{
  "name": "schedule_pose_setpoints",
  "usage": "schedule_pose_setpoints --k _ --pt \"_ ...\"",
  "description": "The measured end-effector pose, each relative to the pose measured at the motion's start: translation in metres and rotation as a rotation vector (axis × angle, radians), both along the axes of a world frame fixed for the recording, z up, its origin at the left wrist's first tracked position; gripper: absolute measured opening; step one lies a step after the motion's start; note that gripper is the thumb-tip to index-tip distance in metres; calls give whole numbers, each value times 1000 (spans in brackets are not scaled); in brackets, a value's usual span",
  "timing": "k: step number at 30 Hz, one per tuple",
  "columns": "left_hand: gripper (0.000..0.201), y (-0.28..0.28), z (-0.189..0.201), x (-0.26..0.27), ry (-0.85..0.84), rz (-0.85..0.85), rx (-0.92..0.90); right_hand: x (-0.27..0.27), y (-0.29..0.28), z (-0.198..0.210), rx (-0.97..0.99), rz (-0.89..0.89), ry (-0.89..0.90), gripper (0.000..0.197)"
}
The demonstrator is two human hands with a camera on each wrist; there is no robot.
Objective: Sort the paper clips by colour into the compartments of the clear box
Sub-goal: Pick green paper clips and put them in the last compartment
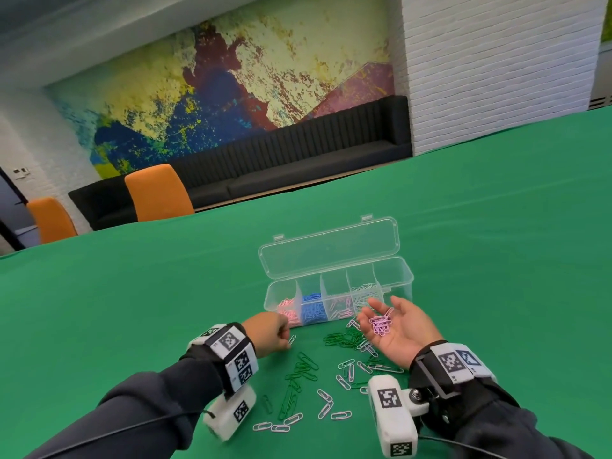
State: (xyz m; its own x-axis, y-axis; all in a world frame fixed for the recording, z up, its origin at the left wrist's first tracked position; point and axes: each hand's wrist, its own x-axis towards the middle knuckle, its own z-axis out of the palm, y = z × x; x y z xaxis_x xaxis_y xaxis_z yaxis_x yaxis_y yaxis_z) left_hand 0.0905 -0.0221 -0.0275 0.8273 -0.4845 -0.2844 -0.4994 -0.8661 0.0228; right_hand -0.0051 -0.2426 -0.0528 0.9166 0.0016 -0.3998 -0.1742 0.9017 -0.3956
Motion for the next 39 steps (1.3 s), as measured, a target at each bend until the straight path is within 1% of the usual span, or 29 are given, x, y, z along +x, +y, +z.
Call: schedule_pose_setpoints --k 2,5,7,8,10,12,16,19,21,24,25,28,30,35,39 --pt "8 -8 5 -10 33 -103 -49 0 -2 1 -39 -2 9 38" --pt "16 -26 13 -34 139 -315 -92 2 -6 2 -66 -7 10 38" --pt "25 -38 11 -51 204 -435 -51 2 -9 3 -45 -18 4 38" --pt "30 -42 7 -57 217 -464 -19 1 -10 3 -34 -26 0 38" --pt "38 -48 0 -65 204 -460 37 0 -13 3 -24 -42 -3 38" --pt "39 -48 -3 -67 177 -415 65 0 -14 4 -22 -46 -5 38" --pt "24 -40 -2 -66 162 -351 58 1 -13 1 -14 -40 -5 38" --pt "15 -31 0 -64 151 -300 -14 1 -13 1 -17 -42 -9 37" --pt "18 -26 0 -65 144 -286 -43 1 -13 2 -13 -50 -11 37" --pt "32 -24 -6 -70 121 -280 5 3 -11 1 -8 -50 -6 38" --pt "32 -25 -7 -71 120 -266 7 3 -10 1 -12 -46 -2 38" --pt "19 -30 -8 -69 157 -220 -29 4 -10 -1 -18 -43 5 38" --pt "16 -33 -7 -70 152 -222 -12 3 -10 0 -20 -47 4 37" --pt "16 -37 -7 -74 69 -298 46 2 -8 1 -24 -40 -3 37" --pt "12 -44 -7 -75 68 -329 60 4 -8 -2 -30 -33 -9 37"
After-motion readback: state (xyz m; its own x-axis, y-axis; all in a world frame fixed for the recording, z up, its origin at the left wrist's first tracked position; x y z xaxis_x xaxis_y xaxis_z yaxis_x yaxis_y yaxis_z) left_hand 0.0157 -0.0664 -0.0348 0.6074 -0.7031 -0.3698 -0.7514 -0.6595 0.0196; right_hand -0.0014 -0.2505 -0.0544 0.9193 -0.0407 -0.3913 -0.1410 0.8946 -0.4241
